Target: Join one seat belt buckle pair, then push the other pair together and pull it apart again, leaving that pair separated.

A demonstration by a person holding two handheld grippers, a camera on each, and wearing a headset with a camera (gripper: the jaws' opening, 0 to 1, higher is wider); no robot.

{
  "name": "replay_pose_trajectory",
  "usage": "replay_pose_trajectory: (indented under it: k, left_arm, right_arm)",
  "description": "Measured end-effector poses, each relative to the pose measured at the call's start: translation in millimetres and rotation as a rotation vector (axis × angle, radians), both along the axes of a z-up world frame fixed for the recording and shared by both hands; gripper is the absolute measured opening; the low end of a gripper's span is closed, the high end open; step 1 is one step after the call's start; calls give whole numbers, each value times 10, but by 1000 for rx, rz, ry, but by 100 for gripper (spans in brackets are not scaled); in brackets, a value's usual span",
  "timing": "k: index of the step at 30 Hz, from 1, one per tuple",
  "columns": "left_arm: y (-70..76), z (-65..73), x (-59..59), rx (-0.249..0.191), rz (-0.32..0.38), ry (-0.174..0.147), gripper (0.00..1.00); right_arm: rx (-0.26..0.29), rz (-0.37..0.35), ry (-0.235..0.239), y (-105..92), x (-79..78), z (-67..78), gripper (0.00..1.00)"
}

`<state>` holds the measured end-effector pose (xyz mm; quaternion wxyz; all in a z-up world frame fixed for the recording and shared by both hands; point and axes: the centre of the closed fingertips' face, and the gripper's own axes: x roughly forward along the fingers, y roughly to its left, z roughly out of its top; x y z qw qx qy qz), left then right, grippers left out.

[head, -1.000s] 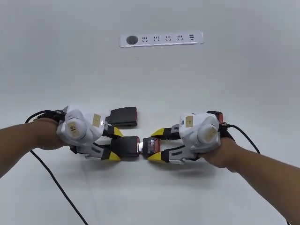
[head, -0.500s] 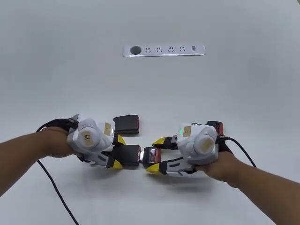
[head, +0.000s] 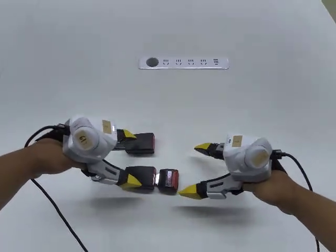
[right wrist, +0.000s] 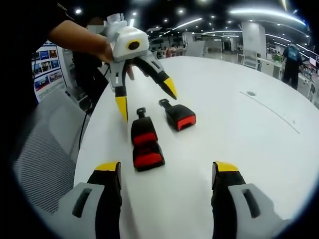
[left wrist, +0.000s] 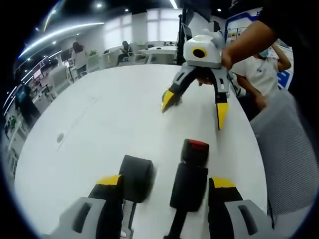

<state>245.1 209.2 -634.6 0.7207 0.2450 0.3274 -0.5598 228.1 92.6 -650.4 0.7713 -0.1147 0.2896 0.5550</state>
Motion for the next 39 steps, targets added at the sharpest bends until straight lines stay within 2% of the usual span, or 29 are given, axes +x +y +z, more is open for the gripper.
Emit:
replay_pose_trajectory:
  k: [2,7,10,12,14,16,18,20,22,25,27,29,31,33,35,36,37,38,39]
  left_arm:
    - [21,32,103,2,10,-23,71]
    - [3,89,269,3,16,-34,71]
    - [-24,55,283,30,-23,-36,71]
    - [10,1,325,43,-28,-29,71]
    - [-3,-38,371,45,-62,-44,68]
    - [20,-113,411,73,-40,-14,66]
    - [13,-152,458,65,-57,-26,66]
    - [34,-240,516,69,-57,-14,66]
    - [-7,-258,500,64,-69,-2,65]
    - [15,-367,493,93,-90,5,64]
    - [8,-399,473,99,-103,15,64]
    - [-1,-415,476,94,-100,23,64]
    - [5,-456,495,93,-104,19,63]
    - [11,-479,501,98,-110,22,60]
    - [16,-514,505,98,-120,27,59]
    - [27,-525,496,112,-131,32,58]
    - [31,-544,481,121,-145,31,56]
    - [5,-522,479,99,-145,34,56]
    - [10,-522,495,100,-142,29,55]
  right_arm:
    - [2,-15,-5,-100,73,22,75]
    - [5,-66,-5,-310,257,44,79]
    - [-17,-71,-16,-445,349,23,79]
    - [-31,-73,-13,-531,389,-5,79]
    - [-61,-66,-15,-625,402,-47,78]
    - [-74,-70,-10,-711,425,-87,77]
    - [-82,-75,-4,-787,452,-124,76]
    - [-90,-86,0,-872,483,-131,75]
    - [-91,-97,9,-953,525,-146,76]
    - [-114,-110,25,-1059,562,-251,76]
    - [-103,-117,46,-1088,569,-283,72]
    - [-124,-109,24,-1118,587,-309,69]
    - [-115,-102,35,-1124,584,-337,70]
    - [-133,-82,34,-1160,591,-413,66]
    - [-135,-76,52,-1176,546,-399,64]
    - [-159,-40,-7,-1215,601,-394,62]
    - [-130,-62,37,-1195,571,-403,61]
    - [-132,-58,35,-1198,557,-402,60]
    - [-157,-38,8,-1225,555,-415,57]
